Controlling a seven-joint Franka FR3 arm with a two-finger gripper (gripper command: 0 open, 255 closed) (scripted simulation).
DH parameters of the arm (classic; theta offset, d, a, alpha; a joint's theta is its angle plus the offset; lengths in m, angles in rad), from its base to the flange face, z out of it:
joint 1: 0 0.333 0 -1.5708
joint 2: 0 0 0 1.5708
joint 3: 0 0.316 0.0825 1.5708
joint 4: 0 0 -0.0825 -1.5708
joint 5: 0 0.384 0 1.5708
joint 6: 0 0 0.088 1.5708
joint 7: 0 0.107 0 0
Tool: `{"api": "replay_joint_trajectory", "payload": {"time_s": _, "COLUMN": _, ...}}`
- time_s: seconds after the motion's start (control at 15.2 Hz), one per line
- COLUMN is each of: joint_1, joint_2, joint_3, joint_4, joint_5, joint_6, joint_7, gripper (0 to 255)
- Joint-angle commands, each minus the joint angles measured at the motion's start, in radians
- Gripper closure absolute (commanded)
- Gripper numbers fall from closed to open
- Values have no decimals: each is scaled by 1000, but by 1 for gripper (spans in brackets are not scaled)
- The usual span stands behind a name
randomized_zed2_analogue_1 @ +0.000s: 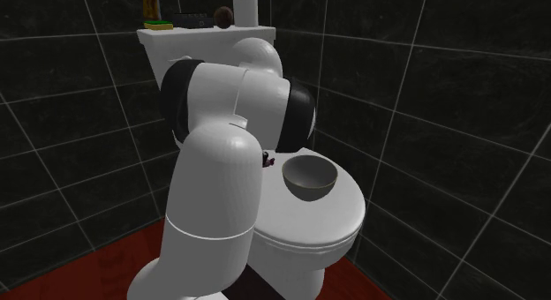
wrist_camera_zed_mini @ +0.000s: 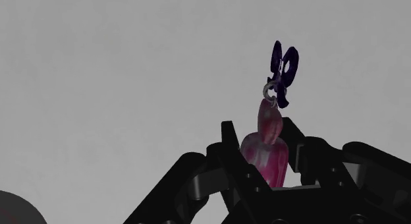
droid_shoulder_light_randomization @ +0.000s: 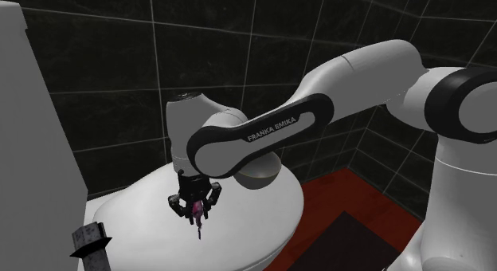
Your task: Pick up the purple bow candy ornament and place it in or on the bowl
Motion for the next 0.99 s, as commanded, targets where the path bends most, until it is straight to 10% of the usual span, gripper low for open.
{"api": "replay_joint_trajectory", "payload": {"time_s": 0.0, "joint_1": -1, "joint_2": 3, "joint_3": -3, "joint_4": -4, "joint_5": -1, "joint_6": -4, "joint_7": 0, "gripper": 255}}
{"api": "replay_joint_trajectory", "payload": {"time_s": 0.92, "joint_1": -13, "joint_2": -45, "joint_3": 12, "joint_4": 45, "joint_5": 32, "joint_6": -93, "joint_7": -17, "gripper": 255}}
